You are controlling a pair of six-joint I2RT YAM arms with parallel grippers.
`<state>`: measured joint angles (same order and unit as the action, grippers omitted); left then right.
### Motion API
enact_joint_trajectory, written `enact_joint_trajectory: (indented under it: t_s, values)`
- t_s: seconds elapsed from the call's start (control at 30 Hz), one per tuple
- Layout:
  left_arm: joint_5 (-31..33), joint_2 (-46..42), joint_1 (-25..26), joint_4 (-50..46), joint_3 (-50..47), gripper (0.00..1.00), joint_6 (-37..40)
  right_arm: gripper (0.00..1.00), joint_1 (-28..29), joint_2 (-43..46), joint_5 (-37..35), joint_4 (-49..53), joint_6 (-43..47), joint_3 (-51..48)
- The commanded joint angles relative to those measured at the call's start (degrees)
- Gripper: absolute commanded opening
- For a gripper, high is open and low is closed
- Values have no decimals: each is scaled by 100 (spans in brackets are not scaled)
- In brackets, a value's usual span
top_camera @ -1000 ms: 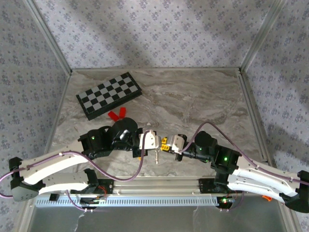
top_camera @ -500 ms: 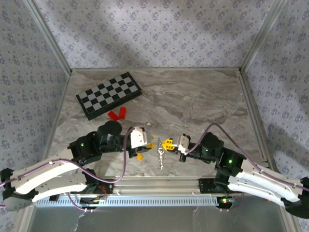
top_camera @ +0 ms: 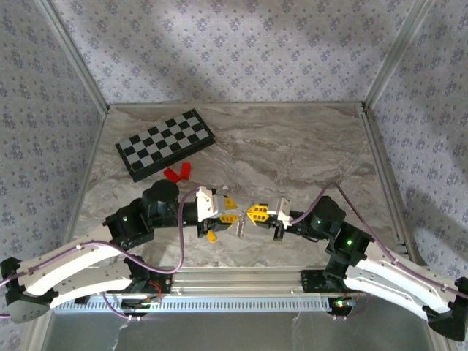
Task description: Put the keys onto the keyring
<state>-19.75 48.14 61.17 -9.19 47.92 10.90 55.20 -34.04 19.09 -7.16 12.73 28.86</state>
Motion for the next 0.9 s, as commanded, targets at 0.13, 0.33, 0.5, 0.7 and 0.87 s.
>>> enact_joint_trajectory:
  t_s: [0.13,0.33,0.5,0.7,0.87]
  values:
    - [-196,161,-20,348,55,30,8,0,-67,64,343,-393,-210,-48]
    - [-240,337,-25,390,86,29,44,0,-85,73,424,-394,-253,-56]
    - [-236,337,-26,383,90,26,53,0,-87,107,446,-379,-265,-55]
    - [-222,375,-25,374,88,21,78,0,-103,91,494,-409,-280,-65]
    - [-246,437,-26,340,139,19,127,0,-117,100,523,-418,-298,-58]
